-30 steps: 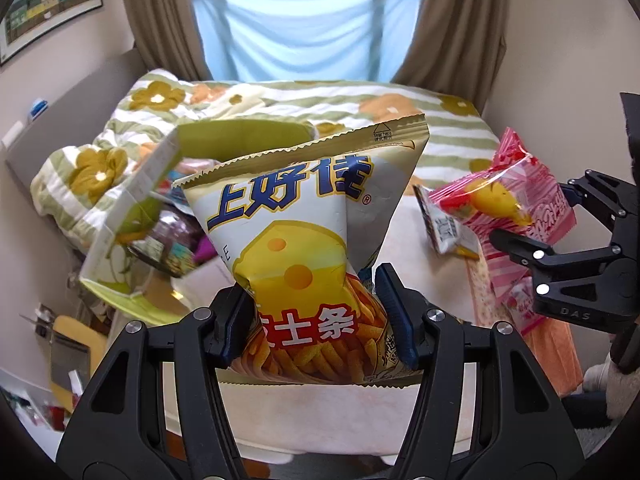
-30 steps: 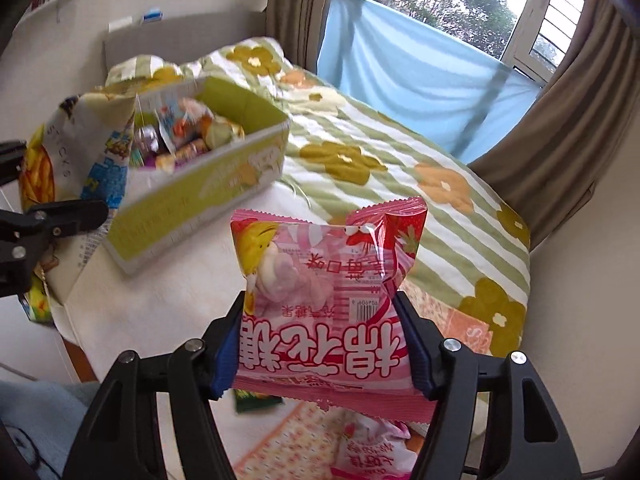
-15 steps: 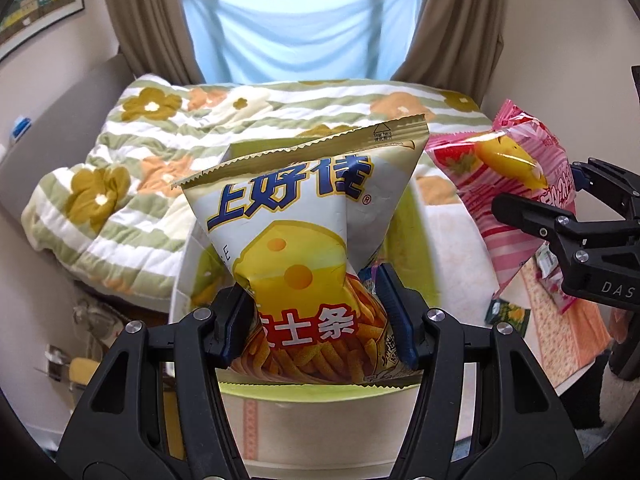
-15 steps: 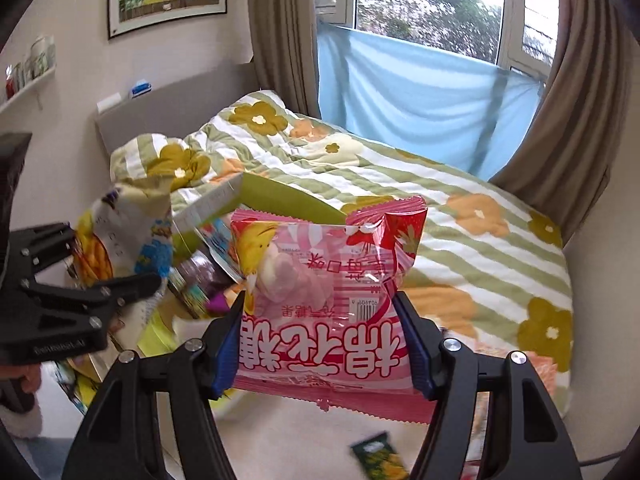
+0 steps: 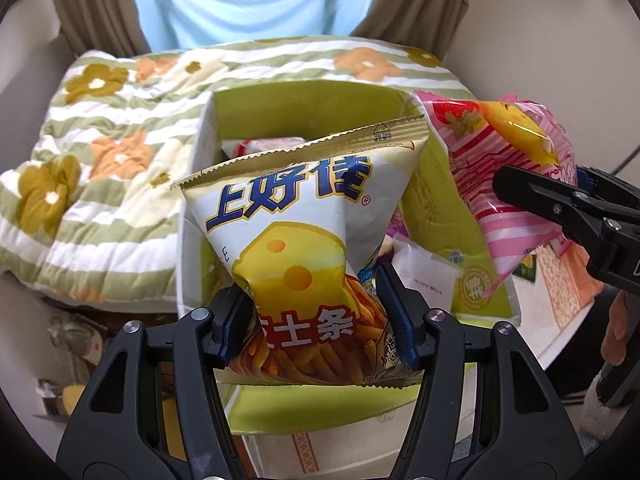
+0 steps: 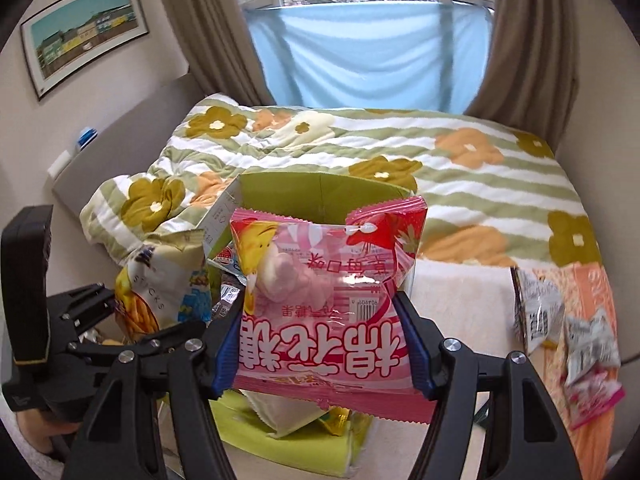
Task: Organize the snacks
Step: 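Carry both bags over the cardboard box and open both tools to drop them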
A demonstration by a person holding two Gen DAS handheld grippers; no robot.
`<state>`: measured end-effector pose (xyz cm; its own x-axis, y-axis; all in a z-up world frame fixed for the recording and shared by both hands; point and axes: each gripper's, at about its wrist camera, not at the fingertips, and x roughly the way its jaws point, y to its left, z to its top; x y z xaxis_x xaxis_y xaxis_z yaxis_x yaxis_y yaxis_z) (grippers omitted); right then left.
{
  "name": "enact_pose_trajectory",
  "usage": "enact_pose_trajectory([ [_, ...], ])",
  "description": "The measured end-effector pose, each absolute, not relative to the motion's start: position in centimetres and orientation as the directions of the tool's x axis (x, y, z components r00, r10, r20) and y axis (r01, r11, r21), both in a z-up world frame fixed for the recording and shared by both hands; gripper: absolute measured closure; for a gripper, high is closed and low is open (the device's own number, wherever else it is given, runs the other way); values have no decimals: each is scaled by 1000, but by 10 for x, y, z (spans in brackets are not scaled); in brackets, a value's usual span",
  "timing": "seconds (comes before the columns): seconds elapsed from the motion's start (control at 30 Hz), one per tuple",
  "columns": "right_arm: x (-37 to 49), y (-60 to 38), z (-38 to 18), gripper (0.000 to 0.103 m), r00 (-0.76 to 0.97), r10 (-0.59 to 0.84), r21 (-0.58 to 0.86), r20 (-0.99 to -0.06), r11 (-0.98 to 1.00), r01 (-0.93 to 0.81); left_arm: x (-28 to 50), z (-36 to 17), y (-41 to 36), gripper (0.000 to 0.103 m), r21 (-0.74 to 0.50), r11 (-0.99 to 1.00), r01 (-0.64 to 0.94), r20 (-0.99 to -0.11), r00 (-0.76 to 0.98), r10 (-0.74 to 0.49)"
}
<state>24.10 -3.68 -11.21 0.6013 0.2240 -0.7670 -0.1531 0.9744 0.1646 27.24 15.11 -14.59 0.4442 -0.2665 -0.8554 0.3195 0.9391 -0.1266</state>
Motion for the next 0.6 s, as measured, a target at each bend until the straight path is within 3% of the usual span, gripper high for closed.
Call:
enact_pose_trajectory([
  [0.07, 240, -36, -115, 39, 598, 212, 170, -773, 977, -127, 274, -152, 154, 39, -135, 934, 330, -861, 428, -275],
  [0.13, 241, -35, -118, 39, 591, 204, 174, -780, 979, -108, 275, -157, 156, 5, -114, 939, 325, -870, 424, -253],
  [0.6, 273, -35, -138, 39, 514, 258, 247, -818, 965, -92, 269, -146, 166, 4, -87, 964, 253, -857, 475, -202],
])
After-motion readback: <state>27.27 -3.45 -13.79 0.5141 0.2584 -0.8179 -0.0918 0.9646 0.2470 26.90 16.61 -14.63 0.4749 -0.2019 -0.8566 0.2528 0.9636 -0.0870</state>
